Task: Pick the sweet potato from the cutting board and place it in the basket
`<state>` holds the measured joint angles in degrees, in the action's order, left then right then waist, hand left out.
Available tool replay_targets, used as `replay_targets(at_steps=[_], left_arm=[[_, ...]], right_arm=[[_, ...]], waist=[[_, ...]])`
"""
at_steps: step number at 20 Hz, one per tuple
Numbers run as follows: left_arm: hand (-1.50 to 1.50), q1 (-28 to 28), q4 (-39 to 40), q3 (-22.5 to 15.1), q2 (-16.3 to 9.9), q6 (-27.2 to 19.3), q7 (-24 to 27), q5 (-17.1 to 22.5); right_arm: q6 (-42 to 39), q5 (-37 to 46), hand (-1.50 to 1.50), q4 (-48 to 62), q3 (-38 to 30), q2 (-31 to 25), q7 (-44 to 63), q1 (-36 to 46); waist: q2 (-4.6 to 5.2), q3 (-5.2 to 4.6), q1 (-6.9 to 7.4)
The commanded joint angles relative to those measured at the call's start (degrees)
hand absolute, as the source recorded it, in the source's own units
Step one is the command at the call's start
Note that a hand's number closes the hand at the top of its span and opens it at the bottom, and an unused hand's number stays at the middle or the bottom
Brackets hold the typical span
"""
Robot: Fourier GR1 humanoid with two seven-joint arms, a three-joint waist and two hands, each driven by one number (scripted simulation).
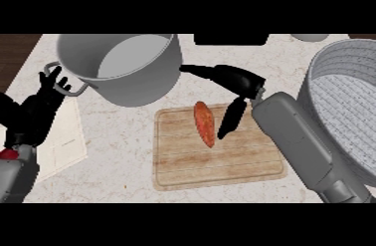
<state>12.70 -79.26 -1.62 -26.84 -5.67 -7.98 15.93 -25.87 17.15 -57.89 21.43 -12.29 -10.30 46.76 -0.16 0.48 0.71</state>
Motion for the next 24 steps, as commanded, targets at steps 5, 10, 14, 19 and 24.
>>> replay_targets(at_steps=[5,10,14,19,24], left_arm=[[0.0,-0.56,2.2,-0.7,3.64,0.63,-0.46,-1.35],[0.0,-0.52,-2.9,0.68,2.28,1.37,-5.64,-1.46],[0.0,-2.26,-0.69,2.71,2.49,3.68,-3.0,-2.17],[0.0,-0.64,-1.16,1.01,6.09,0.24,-4.78,-5.38],[0.0,-0.52,5.09,5.79,3.67,6.11,0.01,-3.36]], right_arm=[[0.44,7.29,-1.5,8.23,2.25,2.72,-2.86,1.29],[2.13,12.06,-1.5,9.88,2.87,1.47,-8.09,-2.35],[-0.68,12.01,-1.5,11.31,-1.15,2.57,-8.44,1.03],[-3.94,12.5,-1.5,10.52,-1.72,1.83,-12.03,-1.16],[-1.15,16.06,-1.5,15.31,-1.78,1.92,-19.82,-1.62]], waist=[[0.31,-0.49,-0.28],[0.21,-0.46,-0.21],[0.2,-0.47,-0.28],[0.14,-0.47,-0.57],[0.36,-0.48,-0.35]])
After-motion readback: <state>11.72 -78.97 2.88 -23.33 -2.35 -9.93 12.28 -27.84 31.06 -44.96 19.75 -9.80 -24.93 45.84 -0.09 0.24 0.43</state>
